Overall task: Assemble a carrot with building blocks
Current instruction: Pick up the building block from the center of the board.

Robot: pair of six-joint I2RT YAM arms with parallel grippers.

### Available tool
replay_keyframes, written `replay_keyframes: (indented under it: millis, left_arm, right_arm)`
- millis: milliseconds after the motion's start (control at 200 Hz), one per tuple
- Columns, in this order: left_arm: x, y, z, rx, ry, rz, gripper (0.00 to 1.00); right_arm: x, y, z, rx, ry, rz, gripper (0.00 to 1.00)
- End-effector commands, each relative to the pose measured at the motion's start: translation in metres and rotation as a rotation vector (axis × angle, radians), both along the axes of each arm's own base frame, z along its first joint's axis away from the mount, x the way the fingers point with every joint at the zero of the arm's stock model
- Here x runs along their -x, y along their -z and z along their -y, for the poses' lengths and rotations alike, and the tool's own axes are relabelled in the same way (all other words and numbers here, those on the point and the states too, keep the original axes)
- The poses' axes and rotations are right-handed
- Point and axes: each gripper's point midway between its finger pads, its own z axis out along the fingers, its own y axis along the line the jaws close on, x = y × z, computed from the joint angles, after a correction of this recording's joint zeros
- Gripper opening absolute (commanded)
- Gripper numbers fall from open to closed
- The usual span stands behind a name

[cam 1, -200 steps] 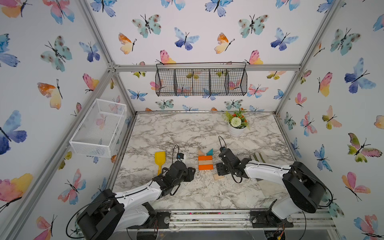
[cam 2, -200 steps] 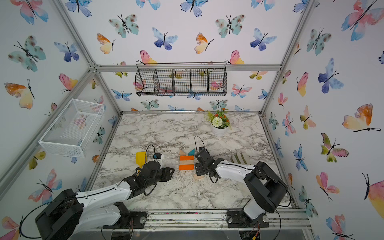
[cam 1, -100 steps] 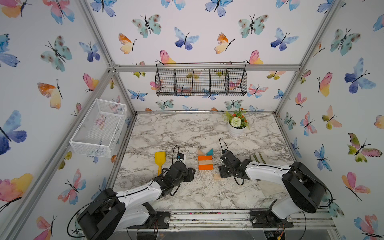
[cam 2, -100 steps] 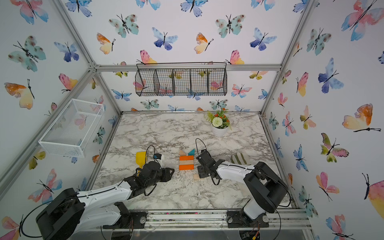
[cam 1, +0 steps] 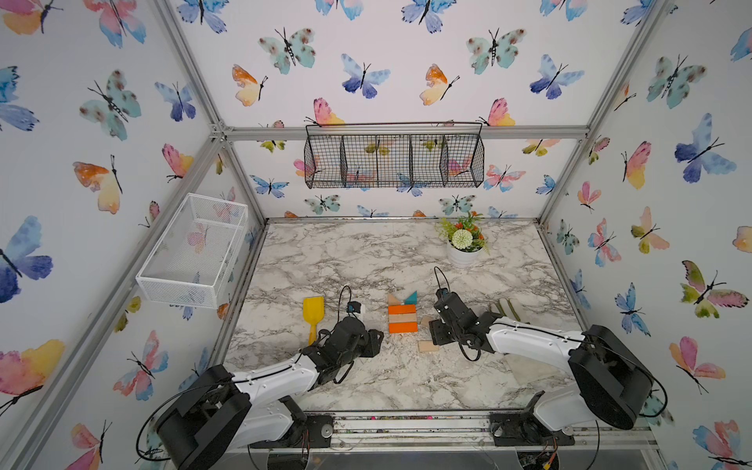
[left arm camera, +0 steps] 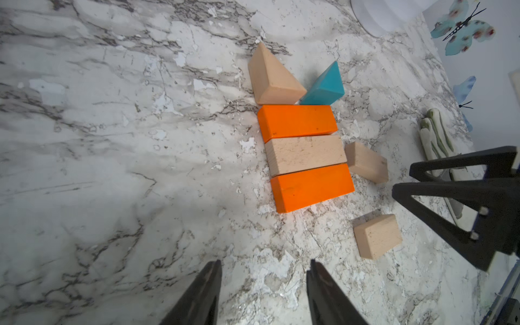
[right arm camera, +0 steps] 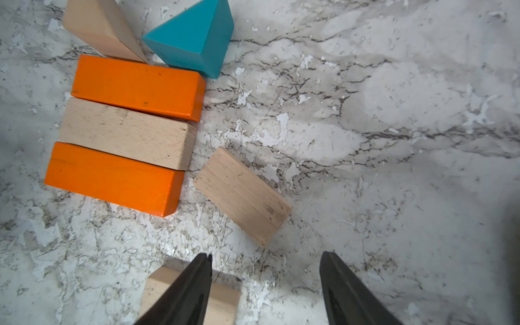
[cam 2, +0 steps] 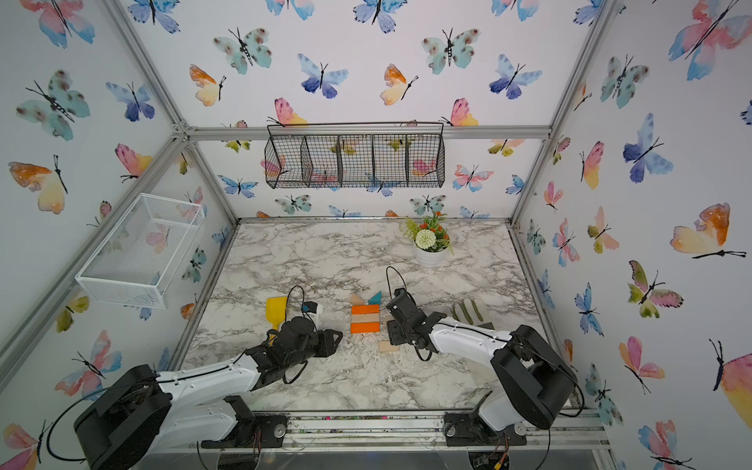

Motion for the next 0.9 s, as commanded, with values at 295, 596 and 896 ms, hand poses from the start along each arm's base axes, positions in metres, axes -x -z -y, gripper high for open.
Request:
replay_keyframes:
  millis: [295,596,896]
  left_arm:
    - [0.005,0.003,-0.003,0.012,0.008,-0.003,0.54]
    - [0.005,-0.002,-0.008,0.011,-0.003,0.010,0.54]
    - [0.005,0.000,-0.006,0.004,0.004,0.000,0.54]
  right_arm:
    - [-0.027,0.001,-0.027,0.077,-0.176,0.081,0.72]
    - [-0.030,-0.008,-0.030,-0.013,-0.250,0.087,0.68]
    - [-0.028,0.023,-0.022,0.038,-0.196,-0.025,0.68]
